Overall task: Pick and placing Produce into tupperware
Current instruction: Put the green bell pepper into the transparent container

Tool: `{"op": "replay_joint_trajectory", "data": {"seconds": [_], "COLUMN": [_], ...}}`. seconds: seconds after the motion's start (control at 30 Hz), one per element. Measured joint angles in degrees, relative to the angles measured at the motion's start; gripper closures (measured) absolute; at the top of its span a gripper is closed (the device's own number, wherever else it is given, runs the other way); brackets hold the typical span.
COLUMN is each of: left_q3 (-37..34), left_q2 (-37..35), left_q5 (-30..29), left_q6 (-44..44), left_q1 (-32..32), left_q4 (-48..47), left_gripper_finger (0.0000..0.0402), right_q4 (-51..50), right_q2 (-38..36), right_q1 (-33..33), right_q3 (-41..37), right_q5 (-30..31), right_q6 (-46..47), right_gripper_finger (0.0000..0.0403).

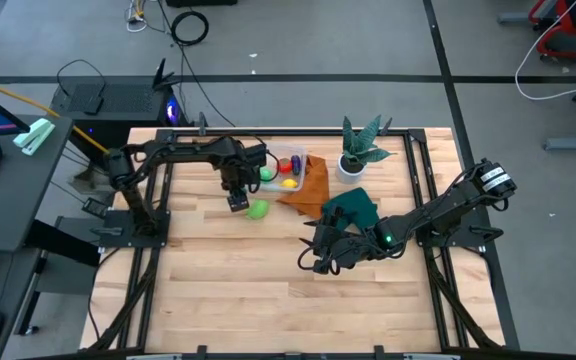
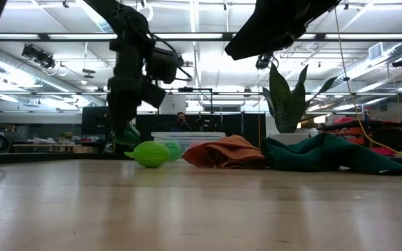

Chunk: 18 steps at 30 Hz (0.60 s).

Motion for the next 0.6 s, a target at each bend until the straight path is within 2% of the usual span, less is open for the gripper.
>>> {"op": "replay_joint_trajectory", "data": {"seconds": [0.17, 0.37, 0.6], "left_q3": [0.00, 0.00, 0.00], "left_q2": [-5.30, -10.78, -11.99], "left_q5": [0.04, 0.34, 2.69], "left_q6": [-0.50, -1.00, -2.95], "left_q1": [1.48, 3.17, 4.20], "left_q4": [-0.76, -1.44, 4.94], "left_gripper_finger": [0.0156, 0.0167, 0.0158], "right_q4": [0.00, 0.00, 0.00], "right_q2": [0.00, 0.00, 0.00], "right_q1": [0.00, 0.00, -0.02], "right_q3": [0.00, 0.00, 0.00], "right_q5": [0.00, 0.00, -0.04], "right_q6": [-0.06, -0.09, -0.13], "right_gripper_finger": [0.0239, 0.0239, 0.0239]}}
